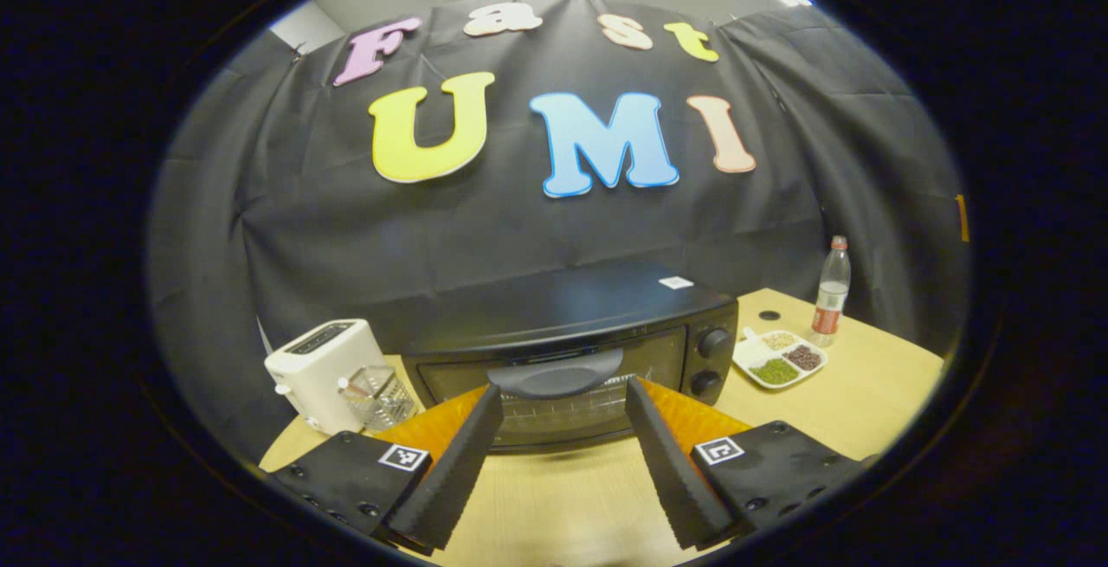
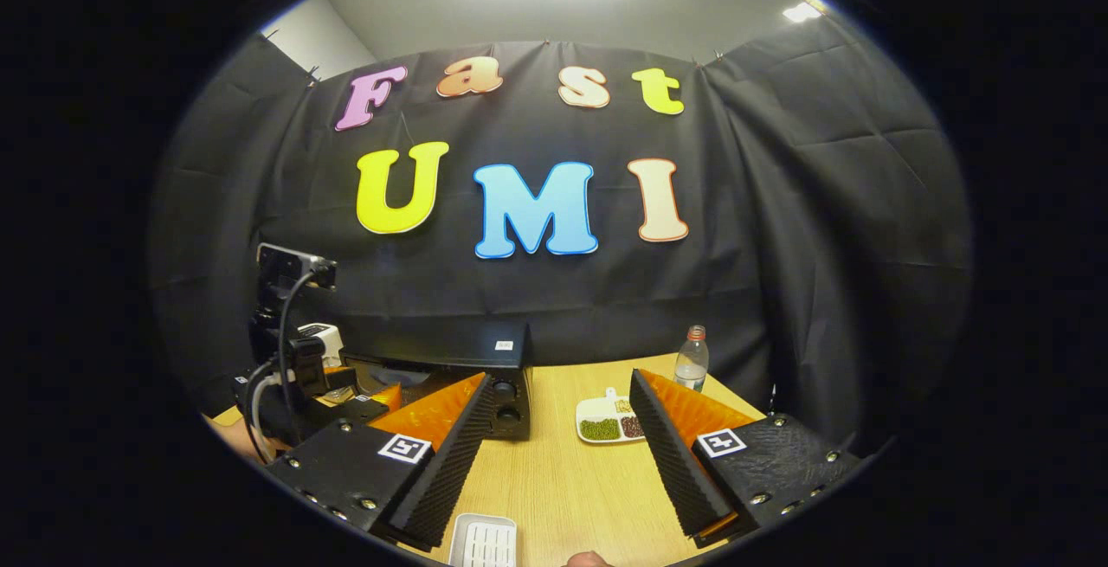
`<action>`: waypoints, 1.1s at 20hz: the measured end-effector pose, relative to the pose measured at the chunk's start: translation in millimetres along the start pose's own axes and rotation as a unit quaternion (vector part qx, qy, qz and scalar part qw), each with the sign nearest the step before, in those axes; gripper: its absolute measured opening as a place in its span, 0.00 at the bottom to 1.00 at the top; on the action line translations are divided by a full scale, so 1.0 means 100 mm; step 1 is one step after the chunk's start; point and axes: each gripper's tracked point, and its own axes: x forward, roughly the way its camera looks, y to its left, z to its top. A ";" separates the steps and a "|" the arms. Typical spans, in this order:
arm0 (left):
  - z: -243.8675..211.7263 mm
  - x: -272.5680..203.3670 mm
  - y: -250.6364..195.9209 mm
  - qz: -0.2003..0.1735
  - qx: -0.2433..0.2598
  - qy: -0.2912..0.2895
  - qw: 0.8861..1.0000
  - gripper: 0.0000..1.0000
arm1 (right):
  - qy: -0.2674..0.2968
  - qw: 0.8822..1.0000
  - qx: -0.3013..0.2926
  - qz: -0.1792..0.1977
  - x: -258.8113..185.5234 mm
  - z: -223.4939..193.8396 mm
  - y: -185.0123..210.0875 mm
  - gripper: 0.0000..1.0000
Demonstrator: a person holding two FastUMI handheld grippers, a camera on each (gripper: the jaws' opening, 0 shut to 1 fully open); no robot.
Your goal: Open the electric oven with the left hand, put the food in, and close the electric oven.
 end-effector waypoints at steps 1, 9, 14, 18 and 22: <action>0.12 -0.11 -0.01 0.003 -0.005 -0.010 1.000 1.00 | -0.002 1.000 0.001 0.006 -0.03 0.03 -0.01 0.96; 0.83 -1.28 -0.05 0.050 -0.030 -0.072 0.996 0.99 | -0.037 0.998 -0.008 0.054 -0.37 0.28 -0.28 0.96; 1.03 -2.03 -0.12 0.076 -0.043 -0.097 0.992 1.00 | -0.048 0.996 -0.015 0.072 -0.60 0.29 -0.42 0.96; 1.19 -2.40 -0.14 0.073 -0.040 -0.111 0.990 0.97 | -0.060 0.996 -0.011 0.069 -0.80 0.39 -0.50 0.96; 1.35 -2.71 -0.02 0.069 -0.042 -0.132 0.988 0.97 | -0.066 0.996 -0.003 0.063 -0.97 0.45 -0.55 0.96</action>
